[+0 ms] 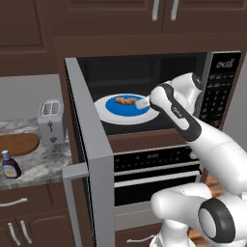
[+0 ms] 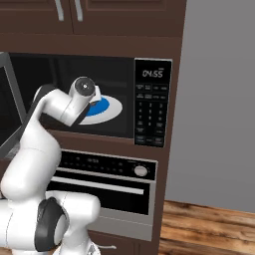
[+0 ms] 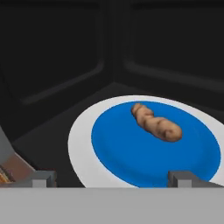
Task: Retrieve the reheated potato from the microwave, then place the potato, cheese, and condiment on the cutting board.
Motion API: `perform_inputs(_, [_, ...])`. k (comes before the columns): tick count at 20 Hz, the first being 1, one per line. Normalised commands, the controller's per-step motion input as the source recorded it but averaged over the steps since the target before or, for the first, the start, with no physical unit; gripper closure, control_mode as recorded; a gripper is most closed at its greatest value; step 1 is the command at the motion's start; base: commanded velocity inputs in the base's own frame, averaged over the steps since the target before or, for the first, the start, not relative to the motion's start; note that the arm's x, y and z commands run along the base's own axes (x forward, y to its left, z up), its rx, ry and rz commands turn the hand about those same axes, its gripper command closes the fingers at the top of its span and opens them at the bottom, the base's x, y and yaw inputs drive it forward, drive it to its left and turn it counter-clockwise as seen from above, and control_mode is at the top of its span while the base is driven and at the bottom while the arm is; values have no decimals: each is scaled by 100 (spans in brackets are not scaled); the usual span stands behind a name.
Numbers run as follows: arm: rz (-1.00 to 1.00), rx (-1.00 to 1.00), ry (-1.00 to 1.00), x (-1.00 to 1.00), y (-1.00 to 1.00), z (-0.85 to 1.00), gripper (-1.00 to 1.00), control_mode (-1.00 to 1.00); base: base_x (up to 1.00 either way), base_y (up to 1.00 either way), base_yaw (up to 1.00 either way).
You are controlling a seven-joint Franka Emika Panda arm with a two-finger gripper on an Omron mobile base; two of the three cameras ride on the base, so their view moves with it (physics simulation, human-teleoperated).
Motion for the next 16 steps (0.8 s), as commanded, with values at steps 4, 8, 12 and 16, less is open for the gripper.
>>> perform_inputs(4, [0,0,0,41,5,-11,-100,-100,0,0,0])
perform_inputs(8, [0,0,0,29,1,-16,-100,-100,0,0,0])
perform_inputs(12, [0,0,0,34,0,-9,-100,-100,0,0,0])
perform_inputs(16, [0,0,0,33,0,-5,-100,-100,0,0,0])
